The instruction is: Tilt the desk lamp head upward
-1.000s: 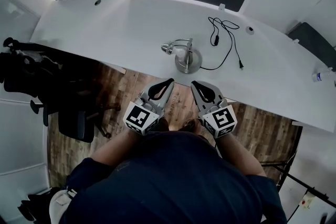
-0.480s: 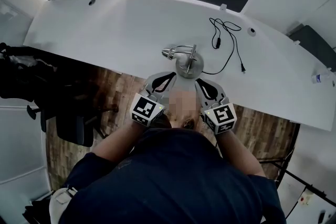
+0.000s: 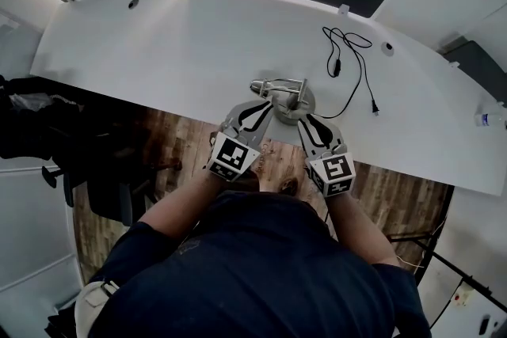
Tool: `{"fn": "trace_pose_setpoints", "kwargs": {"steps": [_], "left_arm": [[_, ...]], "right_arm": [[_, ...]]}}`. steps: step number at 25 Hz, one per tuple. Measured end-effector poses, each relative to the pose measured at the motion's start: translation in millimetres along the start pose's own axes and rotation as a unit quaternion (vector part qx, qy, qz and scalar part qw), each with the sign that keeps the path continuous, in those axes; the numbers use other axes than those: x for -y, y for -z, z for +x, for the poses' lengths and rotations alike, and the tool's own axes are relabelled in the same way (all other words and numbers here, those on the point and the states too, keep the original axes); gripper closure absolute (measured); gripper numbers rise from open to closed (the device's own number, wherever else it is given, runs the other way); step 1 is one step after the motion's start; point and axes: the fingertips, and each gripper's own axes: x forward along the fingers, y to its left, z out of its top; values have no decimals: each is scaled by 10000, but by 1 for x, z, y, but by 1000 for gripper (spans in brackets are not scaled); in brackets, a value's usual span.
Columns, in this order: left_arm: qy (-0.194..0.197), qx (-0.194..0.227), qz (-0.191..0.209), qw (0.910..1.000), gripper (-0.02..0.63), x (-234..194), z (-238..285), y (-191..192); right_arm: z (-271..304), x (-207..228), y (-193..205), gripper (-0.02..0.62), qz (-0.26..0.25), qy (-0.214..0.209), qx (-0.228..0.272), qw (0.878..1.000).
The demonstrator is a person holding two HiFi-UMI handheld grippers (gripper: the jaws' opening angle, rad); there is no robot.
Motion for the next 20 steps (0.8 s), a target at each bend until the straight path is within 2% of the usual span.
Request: {"fn": "trace_pose_setpoints", "kwargs": {"steps": [5, 9, 13, 20], "left_arm": [[108, -107, 108, 9998, 551, -7, 16, 18], [195, -329, 388, 9985, 494, -10, 29, 29], [-8, -382, 765, 9963, 446, -19, 40, 32], [-90, -532, 1219, 9911, 426, -29, 64, 44]], "right_arm": [[17, 12, 14, 478, -7, 175, -225, 9996], [28, 17, 21, 445, -35, 242, -327, 9992], [41, 24, 25, 413, -192, 410, -400, 9982], [65, 31, 26, 385, -392, 575, -404, 9968]]}}
